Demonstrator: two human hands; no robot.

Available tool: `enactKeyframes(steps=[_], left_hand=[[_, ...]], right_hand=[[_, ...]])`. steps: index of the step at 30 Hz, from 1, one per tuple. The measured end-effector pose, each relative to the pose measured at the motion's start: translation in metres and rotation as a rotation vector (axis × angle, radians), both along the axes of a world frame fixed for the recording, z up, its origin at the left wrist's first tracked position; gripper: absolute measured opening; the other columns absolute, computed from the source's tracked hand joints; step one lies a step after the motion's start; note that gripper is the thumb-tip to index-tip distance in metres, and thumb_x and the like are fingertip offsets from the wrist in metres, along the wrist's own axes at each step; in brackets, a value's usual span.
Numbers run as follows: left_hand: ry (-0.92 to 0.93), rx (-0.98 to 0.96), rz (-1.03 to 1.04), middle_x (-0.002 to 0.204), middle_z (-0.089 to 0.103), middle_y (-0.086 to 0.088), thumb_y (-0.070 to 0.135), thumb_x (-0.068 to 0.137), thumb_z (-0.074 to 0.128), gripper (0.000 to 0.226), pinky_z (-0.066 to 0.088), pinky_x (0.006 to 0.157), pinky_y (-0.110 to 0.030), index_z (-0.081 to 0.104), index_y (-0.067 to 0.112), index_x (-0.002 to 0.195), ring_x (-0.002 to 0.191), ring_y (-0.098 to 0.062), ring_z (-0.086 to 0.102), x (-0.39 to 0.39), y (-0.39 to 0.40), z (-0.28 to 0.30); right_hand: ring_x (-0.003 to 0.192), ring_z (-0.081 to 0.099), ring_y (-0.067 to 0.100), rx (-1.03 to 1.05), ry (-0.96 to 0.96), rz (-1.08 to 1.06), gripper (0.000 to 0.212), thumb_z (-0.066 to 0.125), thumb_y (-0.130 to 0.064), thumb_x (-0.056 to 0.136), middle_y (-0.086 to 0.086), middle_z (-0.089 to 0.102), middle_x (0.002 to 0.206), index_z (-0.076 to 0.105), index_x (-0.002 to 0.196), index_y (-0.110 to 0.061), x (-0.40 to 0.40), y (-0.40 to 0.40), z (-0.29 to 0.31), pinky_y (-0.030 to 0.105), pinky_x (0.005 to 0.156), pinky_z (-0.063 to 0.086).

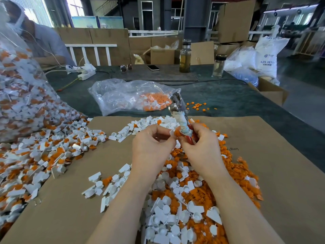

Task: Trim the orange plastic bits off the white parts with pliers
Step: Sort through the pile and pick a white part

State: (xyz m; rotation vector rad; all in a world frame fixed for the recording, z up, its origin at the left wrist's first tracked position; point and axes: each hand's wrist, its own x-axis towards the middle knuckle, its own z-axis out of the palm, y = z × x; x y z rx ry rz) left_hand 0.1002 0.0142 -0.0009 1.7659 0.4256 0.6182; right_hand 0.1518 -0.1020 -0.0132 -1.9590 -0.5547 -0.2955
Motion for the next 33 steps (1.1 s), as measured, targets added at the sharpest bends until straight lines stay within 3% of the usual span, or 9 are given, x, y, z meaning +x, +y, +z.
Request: enactKeyframes(steps=[3, 7, 15, 18, 21, 23, 28, 31, 33], left_hand=[[0.007, -0.012, 0.025, 0.065, 0.071, 0.015, 0.033, 0.078, 0.082, 0.016, 0.048, 0.052, -0.012, 0.07, 0.028, 0.068, 0.06, 0.001, 0.065, 0.0, -0.001, 0.0], [0.009, -0.042, 0.041, 0.068, 0.073, 0.008, 0.029, 0.081, 0.081, 0.014, 0.057, 0.063, -0.026, 0.07, 0.026, 0.073, 0.068, -0.009, 0.071, 0.0, 0.002, -0.001], [-0.104, -0.242, -0.01, 0.074, 0.075, -0.004, 0.01, 0.086, 0.075, 0.005, 0.056, 0.062, -0.016, 0.07, 0.01, 0.086, 0.067, -0.01, 0.074, -0.003, 0.008, 0.003], [-0.139, -0.246, -0.027, 0.069, 0.074, 0.001, 0.008, 0.087, 0.074, 0.005, 0.055, 0.062, -0.015, 0.07, 0.009, 0.086, 0.066, -0.009, 0.073, -0.004, 0.01, 0.003], [-0.172, -0.266, -0.042, 0.068, 0.073, 0.004, 0.006, 0.088, 0.072, 0.006, 0.054, 0.062, -0.014, 0.069, 0.011, 0.085, 0.068, -0.009, 0.073, -0.005, 0.014, 0.002], [-0.204, -0.299, -0.051, 0.07, 0.073, 0.003, 0.005, 0.089, 0.071, 0.007, 0.054, 0.064, -0.014, 0.069, 0.01, 0.085, 0.069, -0.01, 0.073, -0.006, 0.018, 0.002], [-0.217, -0.305, -0.035, 0.074, 0.073, -0.003, 0.008, 0.089, 0.072, 0.004, 0.057, 0.068, -0.02, 0.069, 0.01, 0.086, 0.071, -0.014, 0.073, -0.008, 0.027, 0.002], [-0.174, -0.209, 0.001, 0.073, 0.074, -0.001, 0.011, 0.086, 0.075, 0.006, 0.057, 0.066, -0.019, 0.07, 0.013, 0.084, 0.07, -0.012, 0.074, -0.008, 0.026, 0.002], [-0.127, -0.116, 0.025, 0.072, 0.074, 0.002, 0.016, 0.084, 0.078, 0.008, 0.057, 0.066, -0.02, 0.07, 0.015, 0.083, 0.069, -0.01, 0.073, -0.007, 0.022, 0.001]], right_hand=[[0.077, 0.061, -0.002, -0.004, 0.012, 0.012, 0.022, 0.067, -0.015, 0.088, -0.015, 0.065, 0.085, 0.066, 0.109, -0.02, -0.001, 0.0, 0.001, 0.01, 0.061, 0.046], [0.082, 0.061, -0.002, -0.002, 0.033, 0.041, 0.021, 0.066, -0.016, 0.09, -0.016, 0.066, 0.09, 0.065, 0.11, -0.023, -0.003, 0.001, 0.002, 0.009, 0.065, 0.049], [0.078, 0.061, 0.0, 0.081, 0.166, 0.131, 0.014, 0.065, -0.016, 0.09, -0.011, 0.065, 0.083, 0.066, 0.098, -0.027, -0.003, -0.007, 0.007, 0.008, 0.062, 0.047], [0.081, 0.062, 0.009, 0.036, 0.238, 0.186, 0.012, 0.067, -0.02, 0.087, -0.003, 0.067, 0.087, 0.065, 0.093, -0.03, -0.003, -0.012, 0.01, 0.023, 0.07, 0.053], [0.081, 0.064, 0.017, -0.03, 0.304, 0.251, 0.01, 0.067, -0.021, 0.087, 0.004, 0.067, 0.089, 0.066, 0.097, -0.024, -0.005, -0.016, 0.013, 0.043, 0.081, 0.055], [0.086, 0.065, 0.019, -0.077, 0.336, 0.293, 0.015, 0.068, -0.021, 0.087, 0.006, 0.068, 0.095, 0.064, 0.101, -0.019, -0.004, -0.019, 0.014, 0.048, 0.086, 0.053], [0.09, 0.065, 0.016, -0.195, 0.36, 0.347, 0.022, 0.068, -0.027, 0.087, 0.001, 0.067, 0.1, 0.062, 0.107, -0.022, -0.003, -0.021, 0.013, 0.044, 0.088, 0.052], [0.081, 0.063, 0.012, -0.172, 0.262, 0.264, 0.013, 0.067, -0.029, 0.088, -0.001, 0.066, 0.089, 0.062, 0.098, -0.022, -0.004, -0.014, 0.01, 0.038, 0.079, 0.053], [0.071, 0.059, 0.007, -0.079, 0.175, 0.182, 0.007, 0.065, -0.029, 0.089, -0.005, 0.062, 0.077, 0.063, 0.089, -0.023, -0.005, -0.009, 0.007, 0.024, 0.068, 0.05]])
